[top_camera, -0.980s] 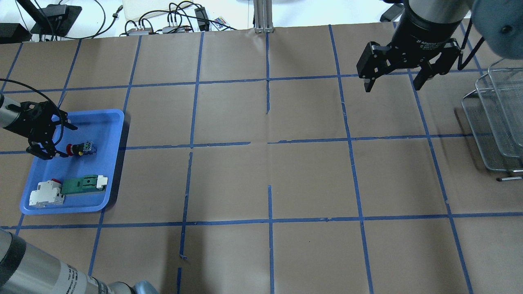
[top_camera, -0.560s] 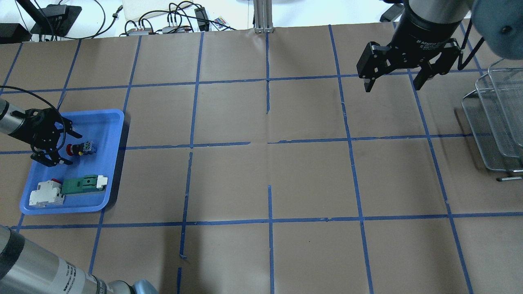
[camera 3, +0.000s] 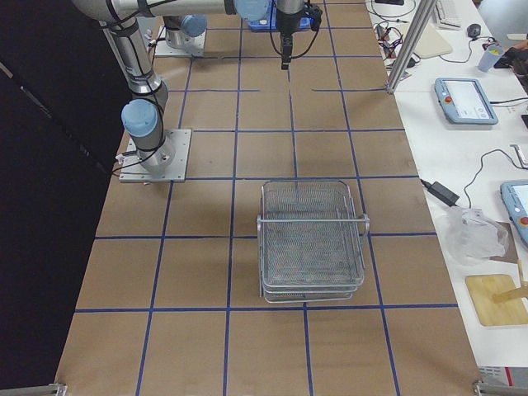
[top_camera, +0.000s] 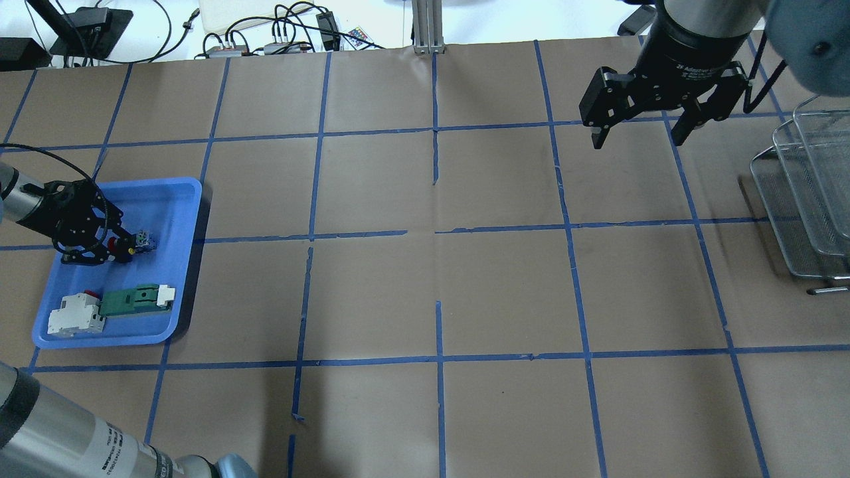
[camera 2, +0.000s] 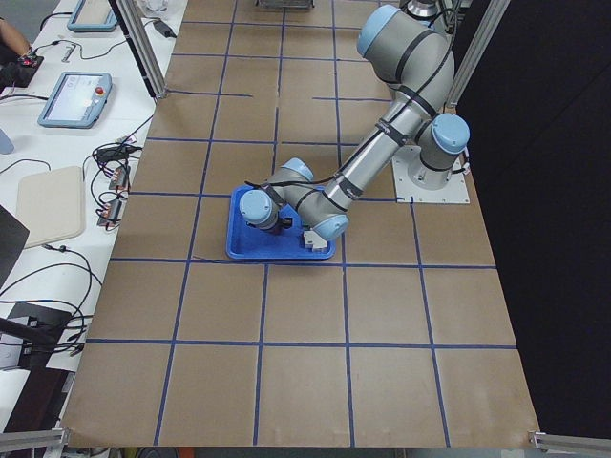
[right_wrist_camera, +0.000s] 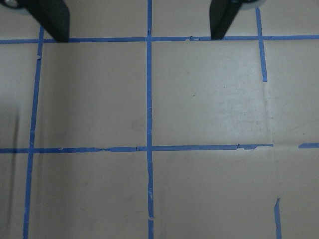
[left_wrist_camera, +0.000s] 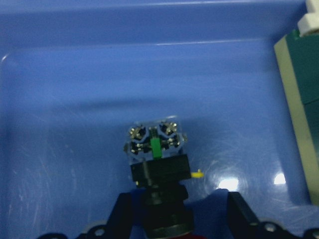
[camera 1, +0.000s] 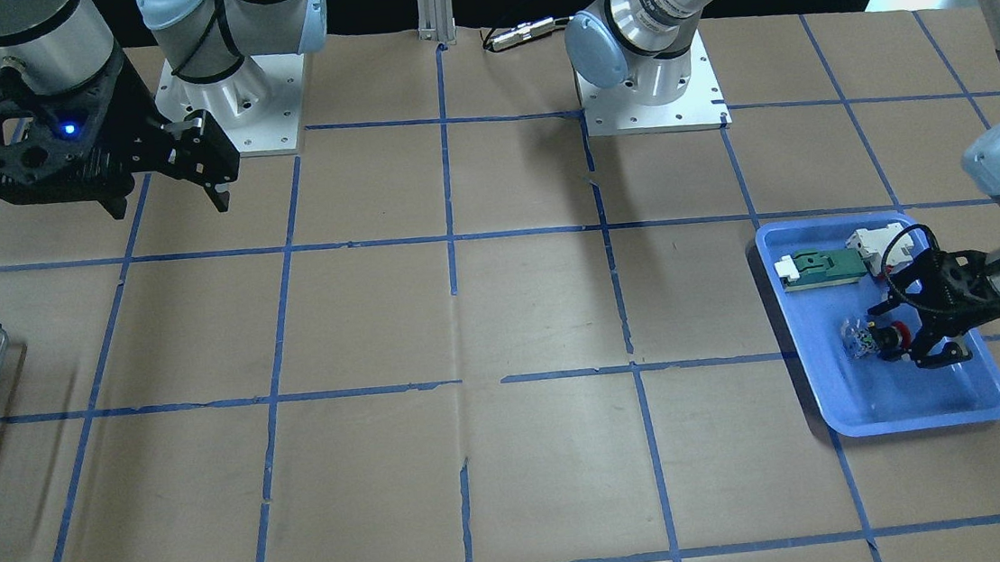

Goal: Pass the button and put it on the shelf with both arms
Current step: 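Lower the left gripper and grasp the red push-button switch, then lift the push-button out of the tray and carry it toward the center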

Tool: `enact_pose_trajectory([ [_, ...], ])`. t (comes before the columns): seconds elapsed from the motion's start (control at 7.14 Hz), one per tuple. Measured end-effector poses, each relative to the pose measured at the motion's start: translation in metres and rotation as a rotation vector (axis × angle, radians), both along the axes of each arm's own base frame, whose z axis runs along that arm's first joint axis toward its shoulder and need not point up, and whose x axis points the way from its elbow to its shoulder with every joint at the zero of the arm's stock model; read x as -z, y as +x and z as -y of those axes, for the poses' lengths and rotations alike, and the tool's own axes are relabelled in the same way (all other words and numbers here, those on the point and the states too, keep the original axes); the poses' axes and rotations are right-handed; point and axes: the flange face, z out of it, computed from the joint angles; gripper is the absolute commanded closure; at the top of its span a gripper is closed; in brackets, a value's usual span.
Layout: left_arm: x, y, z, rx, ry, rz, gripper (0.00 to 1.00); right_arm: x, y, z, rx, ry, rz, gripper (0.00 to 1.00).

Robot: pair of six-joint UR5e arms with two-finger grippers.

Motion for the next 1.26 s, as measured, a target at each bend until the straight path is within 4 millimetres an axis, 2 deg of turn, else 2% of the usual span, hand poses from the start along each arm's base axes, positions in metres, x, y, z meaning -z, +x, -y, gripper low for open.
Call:
enact_pose_trajectory([
  [0.28, -0.019, -0.006, -0.001, -0.014, 0.012, -0.034, 1.00, 0.000, 0.000, 0.000, -0.001, -0.001, 0.000, 0.00],
  [0.56, -0.054, -0.036, -0.003, -0.044, 0.057, -0.144, 1.00, 0.000, 0.000, 0.000, -0.001, -0.001, 0.000, 0.00],
  [0.7, -0.077, -0.066, -0.001, -0.046, 0.074, -0.203, 1.00, 0.000, 0.000, 0.000, 0.000, -0.001, 0.000, 0.00],
  [0.84, -0.102, -0.106, 0.003, -0.027, 0.075, -0.259, 1.00, 0.000, 0.000, 0.000, 0.000, -0.001, 0.000, 0.00],
  [1.26, -0.167, -0.246, 0.010, 0.003, 0.095, -0.350, 1.00, -0.005, -0.010, 0.003, 0.020, -0.013, 0.000, 0.00],
])
